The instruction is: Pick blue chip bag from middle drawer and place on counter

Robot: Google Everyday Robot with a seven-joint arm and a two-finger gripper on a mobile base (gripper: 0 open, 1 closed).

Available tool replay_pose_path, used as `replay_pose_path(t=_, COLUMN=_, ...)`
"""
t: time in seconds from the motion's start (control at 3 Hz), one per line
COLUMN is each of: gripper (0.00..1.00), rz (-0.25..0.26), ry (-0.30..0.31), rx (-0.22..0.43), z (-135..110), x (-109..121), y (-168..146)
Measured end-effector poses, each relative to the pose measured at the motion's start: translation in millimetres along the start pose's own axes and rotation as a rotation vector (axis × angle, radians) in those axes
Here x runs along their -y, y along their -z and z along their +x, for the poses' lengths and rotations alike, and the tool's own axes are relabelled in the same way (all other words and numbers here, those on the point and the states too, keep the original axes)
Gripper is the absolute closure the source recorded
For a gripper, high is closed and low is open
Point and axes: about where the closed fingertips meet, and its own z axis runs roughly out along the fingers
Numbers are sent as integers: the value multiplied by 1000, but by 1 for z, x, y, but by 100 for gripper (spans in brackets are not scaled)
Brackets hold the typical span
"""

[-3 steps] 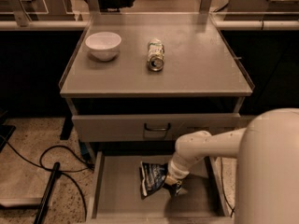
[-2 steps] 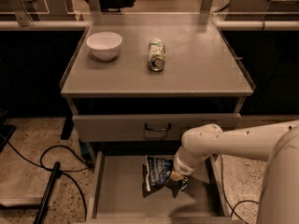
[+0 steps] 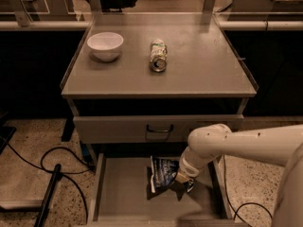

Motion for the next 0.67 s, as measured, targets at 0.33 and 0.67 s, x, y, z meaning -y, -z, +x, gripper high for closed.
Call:
replay_pose_path(t=0.33, gripper=100, rz=15, ry=-57, rx=-43, z=22, x=-13, y=44)
replay_pose_path(t=0.67, gripper=100, rz=95, ry=-85, rx=-62, z=30, x=-16, y=117)
